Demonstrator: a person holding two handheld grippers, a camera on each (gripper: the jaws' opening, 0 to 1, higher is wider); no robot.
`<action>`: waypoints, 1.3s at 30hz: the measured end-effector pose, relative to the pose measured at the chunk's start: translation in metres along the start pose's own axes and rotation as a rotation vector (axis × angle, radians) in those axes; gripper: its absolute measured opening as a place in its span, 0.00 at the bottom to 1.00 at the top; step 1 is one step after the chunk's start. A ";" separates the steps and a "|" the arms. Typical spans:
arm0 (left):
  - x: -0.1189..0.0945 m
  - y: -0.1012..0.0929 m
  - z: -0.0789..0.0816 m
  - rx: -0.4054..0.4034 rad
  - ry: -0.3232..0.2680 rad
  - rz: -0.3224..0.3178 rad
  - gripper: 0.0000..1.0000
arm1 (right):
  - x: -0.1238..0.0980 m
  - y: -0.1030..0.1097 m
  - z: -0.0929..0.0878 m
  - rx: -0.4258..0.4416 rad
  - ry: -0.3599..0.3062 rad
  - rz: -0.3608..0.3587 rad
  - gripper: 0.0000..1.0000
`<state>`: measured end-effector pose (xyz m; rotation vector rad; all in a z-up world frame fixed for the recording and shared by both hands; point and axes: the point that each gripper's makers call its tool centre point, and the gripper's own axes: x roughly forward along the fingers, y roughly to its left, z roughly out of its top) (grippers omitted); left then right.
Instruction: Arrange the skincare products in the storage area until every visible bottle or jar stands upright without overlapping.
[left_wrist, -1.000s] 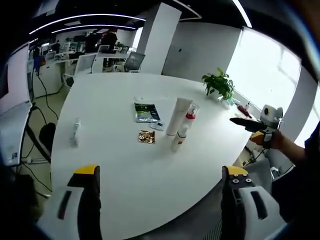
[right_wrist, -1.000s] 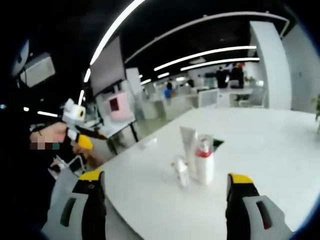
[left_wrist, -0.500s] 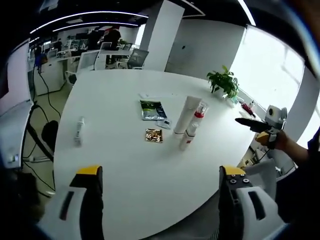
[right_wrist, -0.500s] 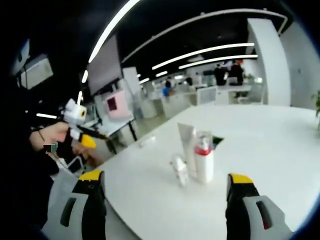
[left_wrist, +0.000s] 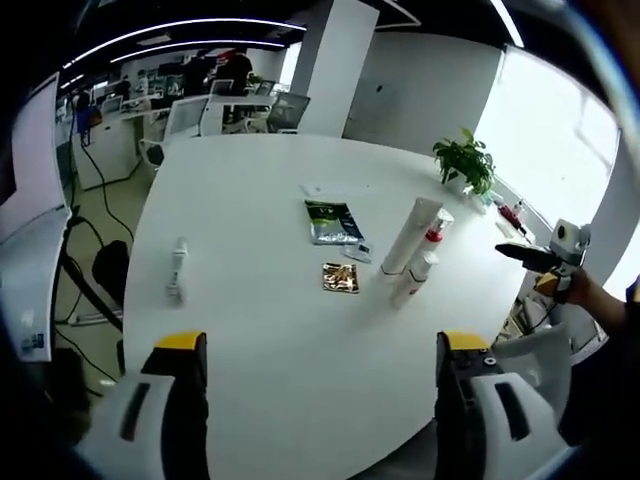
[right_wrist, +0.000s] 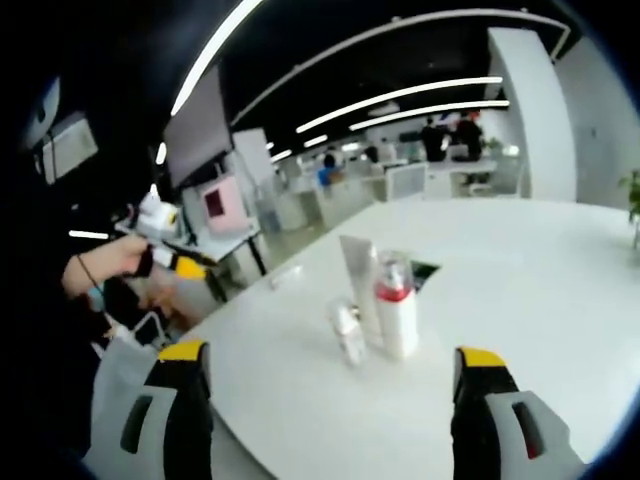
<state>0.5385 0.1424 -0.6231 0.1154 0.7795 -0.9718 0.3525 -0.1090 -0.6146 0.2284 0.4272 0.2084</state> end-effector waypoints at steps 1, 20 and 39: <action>0.001 0.002 0.000 -0.002 0.003 0.001 0.89 | 0.000 0.000 0.000 0.001 0.001 -0.001 0.99; 0.033 0.065 0.009 -0.042 0.024 0.093 0.85 | 0.012 -0.013 -0.010 0.042 0.031 -0.012 0.99; 0.068 0.121 0.014 -0.047 0.052 0.179 0.74 | 0.015 -0.021 -0.024 0.085 0.052 -0.046 0.98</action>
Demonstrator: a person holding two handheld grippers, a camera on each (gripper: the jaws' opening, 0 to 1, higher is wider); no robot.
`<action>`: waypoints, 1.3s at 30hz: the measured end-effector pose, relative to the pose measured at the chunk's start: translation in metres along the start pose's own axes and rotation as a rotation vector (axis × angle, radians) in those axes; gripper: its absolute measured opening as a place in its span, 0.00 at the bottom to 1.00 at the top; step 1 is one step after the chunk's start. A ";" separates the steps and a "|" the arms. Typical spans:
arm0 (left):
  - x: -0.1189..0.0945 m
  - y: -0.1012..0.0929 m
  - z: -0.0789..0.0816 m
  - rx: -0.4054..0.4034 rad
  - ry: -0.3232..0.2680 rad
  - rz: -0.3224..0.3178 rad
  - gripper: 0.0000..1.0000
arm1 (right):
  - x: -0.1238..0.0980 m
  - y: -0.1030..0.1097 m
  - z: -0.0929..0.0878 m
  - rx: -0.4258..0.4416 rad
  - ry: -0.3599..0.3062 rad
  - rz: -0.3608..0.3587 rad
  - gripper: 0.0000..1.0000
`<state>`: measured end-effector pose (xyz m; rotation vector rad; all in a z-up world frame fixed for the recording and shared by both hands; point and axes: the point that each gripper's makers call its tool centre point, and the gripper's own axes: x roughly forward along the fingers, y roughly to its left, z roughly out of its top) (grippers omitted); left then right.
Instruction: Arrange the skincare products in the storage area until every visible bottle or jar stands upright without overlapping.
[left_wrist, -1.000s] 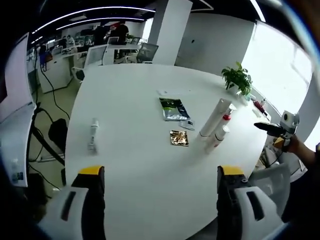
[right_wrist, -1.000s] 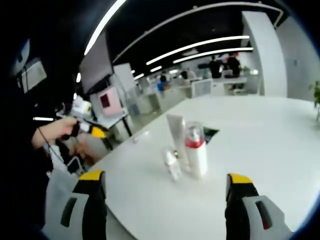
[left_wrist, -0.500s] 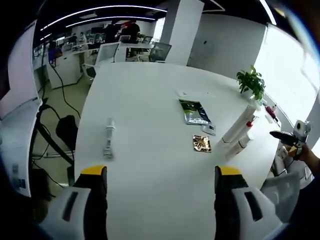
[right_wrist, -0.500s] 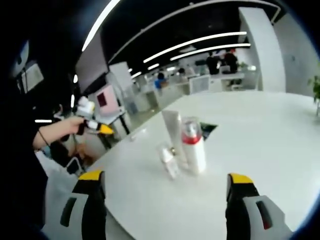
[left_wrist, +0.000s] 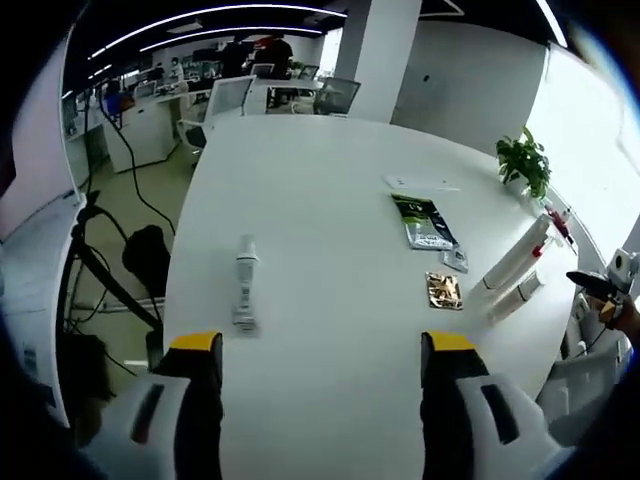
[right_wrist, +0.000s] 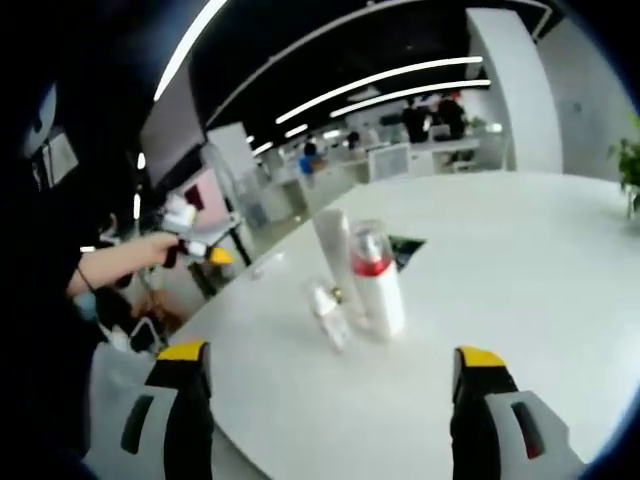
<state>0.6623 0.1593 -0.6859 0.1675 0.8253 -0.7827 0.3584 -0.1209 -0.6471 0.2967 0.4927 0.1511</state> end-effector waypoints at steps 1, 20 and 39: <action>0.003 0.002 0.002 -0.002 0.000 0.003 0.73 | 0.001 0.001 -0.002 0.005 0.003 0.002 0.98; 0.051 0.041 0.006 -0.015 0.062 0.060 0.60 | 0.004 -0.017 -0.003 0.025 0.018 -0.036 0.97; 0.094 0.064 0.002 0.005 0.145 0.091 0.46 | 0.004 -0.022 -0.010 0.057 0.028 -0.051 0.97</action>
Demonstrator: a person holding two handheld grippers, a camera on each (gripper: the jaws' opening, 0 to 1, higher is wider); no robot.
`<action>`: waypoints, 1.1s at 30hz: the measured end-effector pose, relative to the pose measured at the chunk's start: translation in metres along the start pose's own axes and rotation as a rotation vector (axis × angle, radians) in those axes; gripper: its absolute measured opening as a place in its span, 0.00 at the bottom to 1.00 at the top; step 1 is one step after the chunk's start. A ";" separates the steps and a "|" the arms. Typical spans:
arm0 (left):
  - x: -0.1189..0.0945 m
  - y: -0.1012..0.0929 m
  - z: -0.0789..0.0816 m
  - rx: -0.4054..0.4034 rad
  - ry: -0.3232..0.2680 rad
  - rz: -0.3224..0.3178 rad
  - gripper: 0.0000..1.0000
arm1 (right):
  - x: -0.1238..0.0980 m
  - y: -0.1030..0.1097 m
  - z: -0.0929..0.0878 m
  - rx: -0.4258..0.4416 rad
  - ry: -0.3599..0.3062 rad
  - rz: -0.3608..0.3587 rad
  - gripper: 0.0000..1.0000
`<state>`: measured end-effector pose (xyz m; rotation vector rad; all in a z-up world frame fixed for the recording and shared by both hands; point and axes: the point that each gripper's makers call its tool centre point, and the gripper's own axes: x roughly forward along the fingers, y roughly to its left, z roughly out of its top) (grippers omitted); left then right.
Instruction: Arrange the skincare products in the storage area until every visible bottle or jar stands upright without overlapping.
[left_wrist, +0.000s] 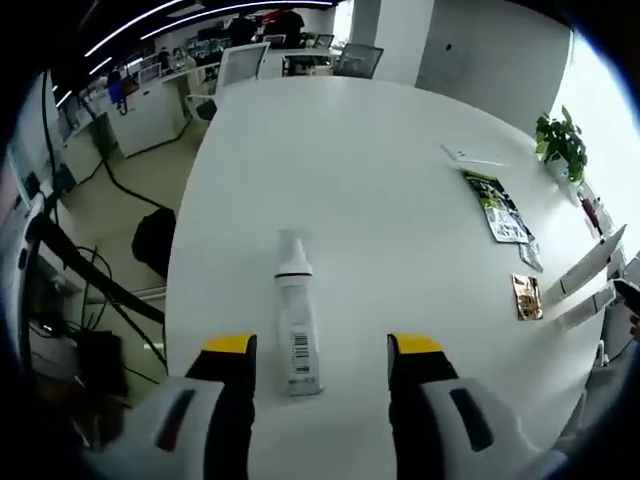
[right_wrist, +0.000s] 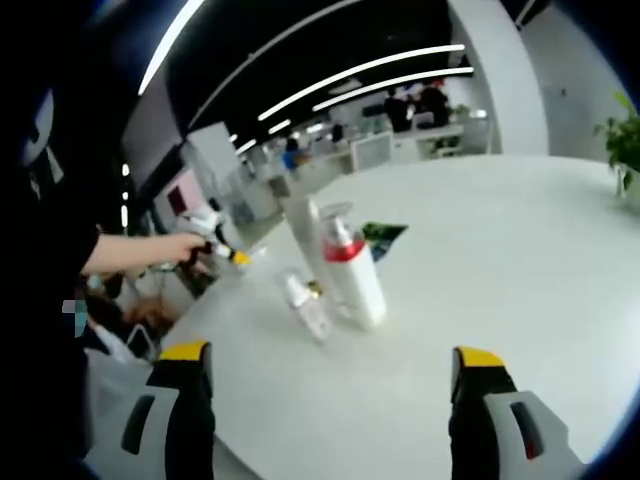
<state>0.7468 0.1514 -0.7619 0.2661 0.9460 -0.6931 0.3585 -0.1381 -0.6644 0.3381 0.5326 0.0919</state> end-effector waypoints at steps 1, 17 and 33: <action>0.002 0.000 0.000 -0.002 0.004 -0.003 0.45 | 0.000 0.000 0.000 0.002 -0.001 -0.001 0.97; 0.020 0.013 -0.006 0.022 0.089 0.043 0.36 | 0.000 -0.006 -0.005 0.012 0.012 -0.014 0.97; 0.015 0.021 -0.007 0.015 0.105 0.080 0.22 | -0.007 -0.006 -0.005 0.013 0.011 -0.018 0.95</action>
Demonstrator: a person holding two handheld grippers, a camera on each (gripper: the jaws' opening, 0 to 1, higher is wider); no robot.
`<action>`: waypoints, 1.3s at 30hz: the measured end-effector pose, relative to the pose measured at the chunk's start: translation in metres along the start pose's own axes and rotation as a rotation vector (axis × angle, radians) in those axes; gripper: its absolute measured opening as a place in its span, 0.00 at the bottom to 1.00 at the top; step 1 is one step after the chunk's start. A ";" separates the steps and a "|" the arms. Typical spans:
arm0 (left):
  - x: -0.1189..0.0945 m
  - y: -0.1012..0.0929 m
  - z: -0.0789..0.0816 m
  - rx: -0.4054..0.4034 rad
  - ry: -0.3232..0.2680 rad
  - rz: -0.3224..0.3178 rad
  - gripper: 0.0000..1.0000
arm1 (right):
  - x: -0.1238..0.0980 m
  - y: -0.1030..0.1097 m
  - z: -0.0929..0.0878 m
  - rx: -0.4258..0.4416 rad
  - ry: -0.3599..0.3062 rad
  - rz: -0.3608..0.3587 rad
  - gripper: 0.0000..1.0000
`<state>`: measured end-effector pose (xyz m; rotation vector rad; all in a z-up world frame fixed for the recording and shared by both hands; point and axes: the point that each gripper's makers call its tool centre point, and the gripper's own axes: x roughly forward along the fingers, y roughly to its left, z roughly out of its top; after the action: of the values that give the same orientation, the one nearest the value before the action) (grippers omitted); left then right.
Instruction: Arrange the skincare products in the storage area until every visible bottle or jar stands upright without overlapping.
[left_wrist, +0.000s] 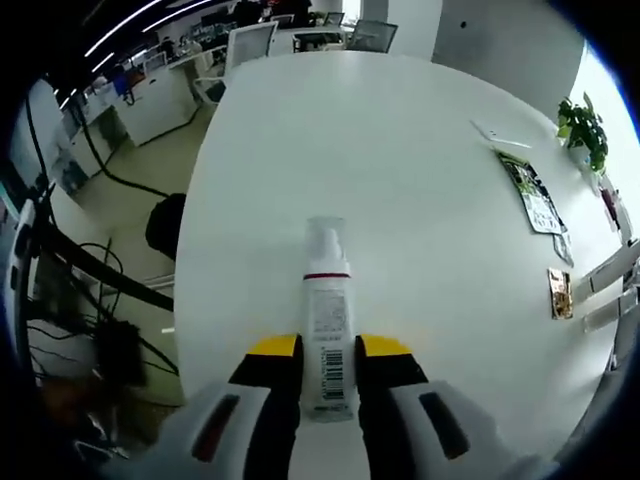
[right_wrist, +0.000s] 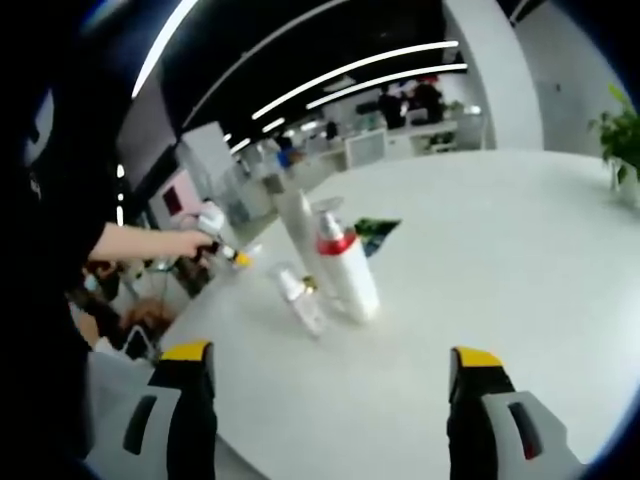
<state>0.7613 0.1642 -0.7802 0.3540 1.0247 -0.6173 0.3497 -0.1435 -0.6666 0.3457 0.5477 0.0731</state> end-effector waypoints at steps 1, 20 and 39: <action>-0.001 0.000 0.000 -0.002 0.000 -0.003 0.22 | 0.000 0.000 0.000 -0.002 -0.001 0.000 0.95; -0.028 -0.015 0.015 -0.116 -0.091 -0.094 0.21 | -0.006 0.007 0.008 -0.011 -0.026 0.011 0.94; -0.082 -0.074 0.020 -0.153 -0.252 -0.318 0.21 | -0.015 0.025 0.018 -0.033 -0.068 0.049 0.95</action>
<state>0.6978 0.1208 -0.6976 -0.0249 0.8837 -0.8407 0.3473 -0.1278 -0.6361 0.3285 0.4703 0.1172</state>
